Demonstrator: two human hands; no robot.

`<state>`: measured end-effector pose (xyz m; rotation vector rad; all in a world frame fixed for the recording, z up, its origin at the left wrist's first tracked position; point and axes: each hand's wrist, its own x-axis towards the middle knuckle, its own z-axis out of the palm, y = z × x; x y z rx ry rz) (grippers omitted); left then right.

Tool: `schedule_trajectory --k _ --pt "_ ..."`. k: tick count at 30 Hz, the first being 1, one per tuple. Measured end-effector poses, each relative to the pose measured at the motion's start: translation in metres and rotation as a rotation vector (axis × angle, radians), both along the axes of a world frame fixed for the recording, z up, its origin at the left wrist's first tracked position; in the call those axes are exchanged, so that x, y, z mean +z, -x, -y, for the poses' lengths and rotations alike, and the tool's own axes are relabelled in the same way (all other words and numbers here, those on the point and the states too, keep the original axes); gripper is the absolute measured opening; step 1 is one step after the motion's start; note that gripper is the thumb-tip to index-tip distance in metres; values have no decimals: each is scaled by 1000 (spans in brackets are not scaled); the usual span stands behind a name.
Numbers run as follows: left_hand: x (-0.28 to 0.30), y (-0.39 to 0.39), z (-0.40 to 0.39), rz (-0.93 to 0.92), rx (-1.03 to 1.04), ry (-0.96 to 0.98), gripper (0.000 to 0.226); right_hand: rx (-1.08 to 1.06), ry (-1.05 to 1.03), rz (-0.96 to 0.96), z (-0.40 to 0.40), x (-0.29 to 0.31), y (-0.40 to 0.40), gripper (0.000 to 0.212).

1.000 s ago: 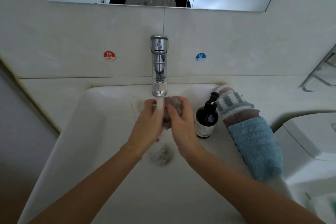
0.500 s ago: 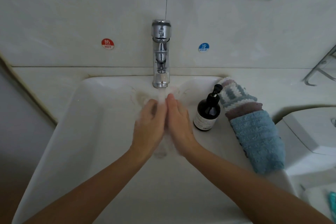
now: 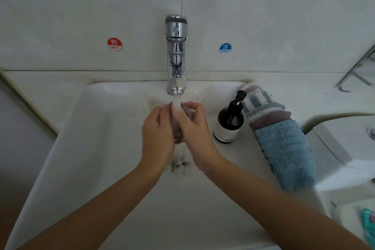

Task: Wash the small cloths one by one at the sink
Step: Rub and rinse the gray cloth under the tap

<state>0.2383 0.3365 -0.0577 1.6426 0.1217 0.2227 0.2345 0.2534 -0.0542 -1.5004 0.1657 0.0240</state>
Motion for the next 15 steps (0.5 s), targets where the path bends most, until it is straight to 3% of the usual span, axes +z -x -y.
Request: schedule_trajectory --k 3,6,10,15 --pt "5 3 -2 -8 18 112 25 -18 -43 46 -2 0 3 44" --pt "7 4 -3 -30 -17 157 12 -81 51 123 -5 -6 5 31" --pt "9 4 0 -77 -33 194 14 -109 159 224 -4 -5 5 19" --pt "7 6 1 19 -84 -3 16 -138 234 187 -2 0 4 26"
